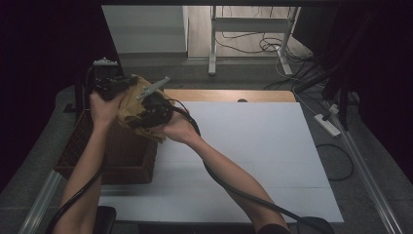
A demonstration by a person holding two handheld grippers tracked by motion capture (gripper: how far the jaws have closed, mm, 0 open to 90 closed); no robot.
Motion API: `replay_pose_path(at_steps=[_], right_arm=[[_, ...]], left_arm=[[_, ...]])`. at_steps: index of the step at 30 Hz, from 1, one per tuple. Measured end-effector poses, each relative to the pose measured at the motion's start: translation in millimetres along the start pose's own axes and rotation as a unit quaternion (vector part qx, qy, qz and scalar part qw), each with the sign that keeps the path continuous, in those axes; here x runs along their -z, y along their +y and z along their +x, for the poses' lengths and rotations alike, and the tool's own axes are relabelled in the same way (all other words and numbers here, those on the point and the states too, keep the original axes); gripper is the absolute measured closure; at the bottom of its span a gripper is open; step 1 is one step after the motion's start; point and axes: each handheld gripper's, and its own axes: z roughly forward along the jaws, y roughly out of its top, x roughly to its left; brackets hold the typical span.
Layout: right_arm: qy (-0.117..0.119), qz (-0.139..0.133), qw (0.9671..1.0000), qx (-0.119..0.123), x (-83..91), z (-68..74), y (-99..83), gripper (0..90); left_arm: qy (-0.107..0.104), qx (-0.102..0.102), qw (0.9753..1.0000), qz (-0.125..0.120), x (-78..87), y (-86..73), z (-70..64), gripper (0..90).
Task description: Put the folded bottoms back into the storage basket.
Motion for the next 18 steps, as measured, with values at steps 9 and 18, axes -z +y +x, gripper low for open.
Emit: replay_pose_path(at_steps=[9,18], right_arm=[[0.009,-0.006,0.9999,0.008,-21.2,5.7,15.9,75.1],[0.006,-0.005,0.9998,0.017,-39.0,14.6,27.0,75.1]], left_arm=[[0.018,0.005,0.9998,-0.006,20.8,-4.7,19.7,79.2],[0.035,0.005,0.9994,0.0,33.9,-11.4,33.4,79.2]])
